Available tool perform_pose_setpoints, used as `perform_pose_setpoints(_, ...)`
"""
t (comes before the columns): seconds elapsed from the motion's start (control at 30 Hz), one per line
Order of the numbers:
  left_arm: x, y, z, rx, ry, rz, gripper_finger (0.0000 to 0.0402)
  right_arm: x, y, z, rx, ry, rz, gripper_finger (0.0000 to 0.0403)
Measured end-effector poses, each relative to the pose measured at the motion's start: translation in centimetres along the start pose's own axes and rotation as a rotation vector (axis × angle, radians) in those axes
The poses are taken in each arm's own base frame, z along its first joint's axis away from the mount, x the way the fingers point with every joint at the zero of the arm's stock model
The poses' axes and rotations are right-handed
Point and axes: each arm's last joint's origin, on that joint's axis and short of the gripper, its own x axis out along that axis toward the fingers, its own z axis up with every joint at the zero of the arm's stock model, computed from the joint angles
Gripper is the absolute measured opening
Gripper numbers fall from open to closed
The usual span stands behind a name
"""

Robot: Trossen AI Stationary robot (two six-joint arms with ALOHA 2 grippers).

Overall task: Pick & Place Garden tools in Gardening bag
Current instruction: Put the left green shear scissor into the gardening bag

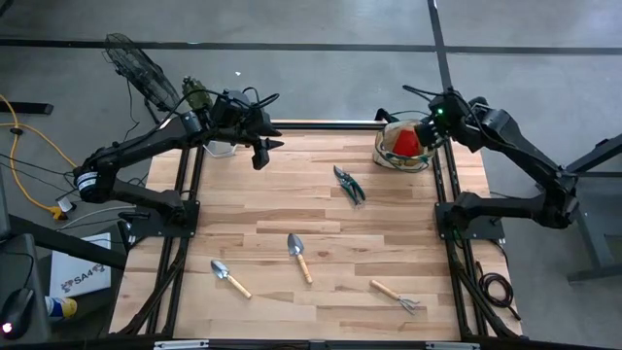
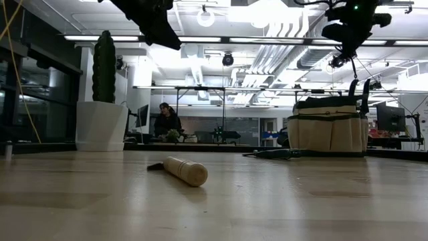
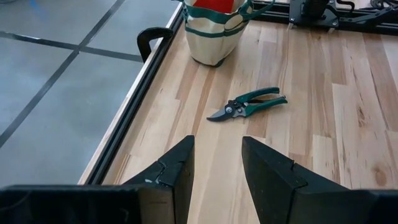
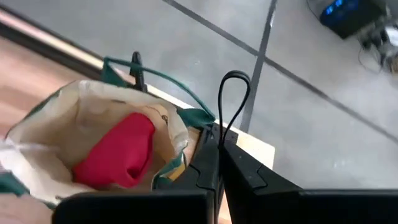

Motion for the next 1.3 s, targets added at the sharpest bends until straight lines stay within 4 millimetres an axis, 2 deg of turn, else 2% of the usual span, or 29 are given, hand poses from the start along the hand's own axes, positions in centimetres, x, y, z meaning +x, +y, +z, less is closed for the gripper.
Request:
perform_pose_setpoints(0.13,0.0,0.0,0.0,-0.001,0.0,0.0,0.0129,0.7,-0.4,0.1,0.073,0.018,-0.044,0.0003)
perform_pose_setpoints(0.37,0.0,0.0,0.0,-0.002,0.0,0.003,0.0129,1.8,0.3,0.0,0.137,0.027,-0.085,0.0003)
perform_pose_setpoints(0.77,0.0,0.0,0.0,-0.002,0.0,0.003,0.0129,1.8,1.0,1.2,0.247,-0.09,-0.058,0.0003)
perform_pose_setpoints(0.93,0.0,0.0,0.0,-0.001,0.0,0.003,0.0129,1.9,1.6,2.2,0.206,-0.15,0.043,0.0003)
perform_pose_setpoints(1.3,0.0,0.0,0.0,-0.001,0.0,0.002,0.0129,5.2,2.3,1.8,0.038,0.062,-0.019,0.0003)
